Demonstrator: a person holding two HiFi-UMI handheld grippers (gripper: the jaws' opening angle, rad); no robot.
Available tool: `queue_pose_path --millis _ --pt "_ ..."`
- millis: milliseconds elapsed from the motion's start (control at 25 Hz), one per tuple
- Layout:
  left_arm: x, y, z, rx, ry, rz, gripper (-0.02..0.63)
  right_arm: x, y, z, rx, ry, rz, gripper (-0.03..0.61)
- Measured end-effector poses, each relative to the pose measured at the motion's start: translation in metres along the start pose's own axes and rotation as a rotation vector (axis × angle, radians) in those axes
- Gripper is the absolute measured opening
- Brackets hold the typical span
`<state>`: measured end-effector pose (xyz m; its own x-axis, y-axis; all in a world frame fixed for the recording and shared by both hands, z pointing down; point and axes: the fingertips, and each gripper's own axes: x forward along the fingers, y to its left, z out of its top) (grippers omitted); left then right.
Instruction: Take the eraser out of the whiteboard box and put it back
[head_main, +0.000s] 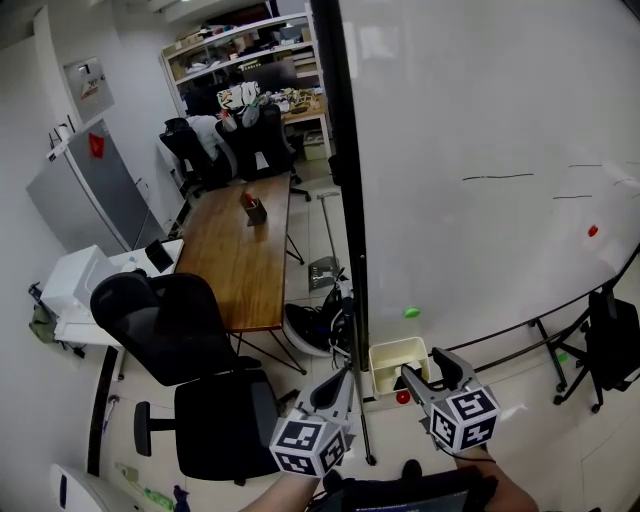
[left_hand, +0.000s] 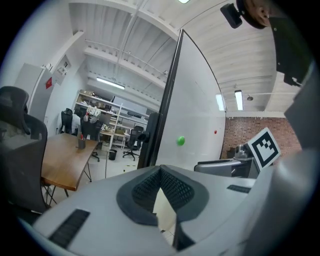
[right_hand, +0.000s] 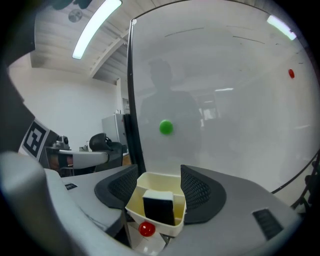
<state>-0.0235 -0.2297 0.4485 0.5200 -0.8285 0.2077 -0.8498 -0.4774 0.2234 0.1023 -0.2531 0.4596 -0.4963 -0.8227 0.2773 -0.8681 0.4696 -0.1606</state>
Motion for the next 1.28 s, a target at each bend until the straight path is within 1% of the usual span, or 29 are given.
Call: queue_pose_path --millis 120,240,280,320,400,440,640,760,880,960,1040,1160,1280 --pt "-0.007 -0.005 0.029 0.037 -0.056 -0.012 0.028 -0.012 0.001 0.036 0.02 -0.075 0.029 0.29" --pt "-0.016 -0.011 0.062 0.051 -0.109 -0.021 0.028 -0.026 0.008 0.072 0.008 -0.147 0.069 0.288" --pt "-0.02 -0.014 0.072 0.058 -0.123 -0.023 0.028 -0.031 0.011 0.082 0.001 -0.17 0.083 0.277" --pt "-0.024 -0.016 0.079 0.063 -0.135 -0.03 0.028 -0.037 0.015 0.092 -0.007 -0.192 0.095 0.221" --pt "-0.028 -0.022 0.088 0.069 -0.148 -0.044 0.028 -0.048 0.02 0.106 -0.028 -0.228 0.105 0.047" --pt "-0.029 -0.025 0.09 0.069 -0.151 -0.048 0.028 -0.052 0.021 0.11 -0.039 -0.237 0.109 0.025" --pt "-0.024 -0.039 0.087 0.056 -0.165 -0.038 0.028 -0.063 0.016 0.113 -0.063 -0.234 0.163 0.02" --pt "-0.024 -0.053 0.084 0.072 -0.158 -0.027 0.028 -0.071 0.004 0.109 -0.076 -0.221 0.171 0.02" --pt "-0.019 -0.068 0.08 0.079 -0.158 0.013 0.028 -0.081 -0.017 0.108 -0.067 -0.226 0.202 0.02" --pt "-0.012 -0.08 0.076 0.105 -0.16 0.048 0.028 -0.088 -0.032 0.105 -0.062 -0.234 0.227 0.02" --pt "-0.011 -0.098 0.065 0.133 -0.152 0.079 0.028 -0.098 -0.045 0.093 -0.051 -0.232 0.258 0.02" --pt "-0.027 -0.128 0.05 0.131 -0.158 0.104 0.028 -0.12 -0.052 0.077 -0.039 -0.225 0.298 0.02" --pt "-0.049 -0.145 0.047 0.139 -0.159 0.11 0.028 -0.137 -0.044 0.072 -0.016 -0.224 0.315 0.02"
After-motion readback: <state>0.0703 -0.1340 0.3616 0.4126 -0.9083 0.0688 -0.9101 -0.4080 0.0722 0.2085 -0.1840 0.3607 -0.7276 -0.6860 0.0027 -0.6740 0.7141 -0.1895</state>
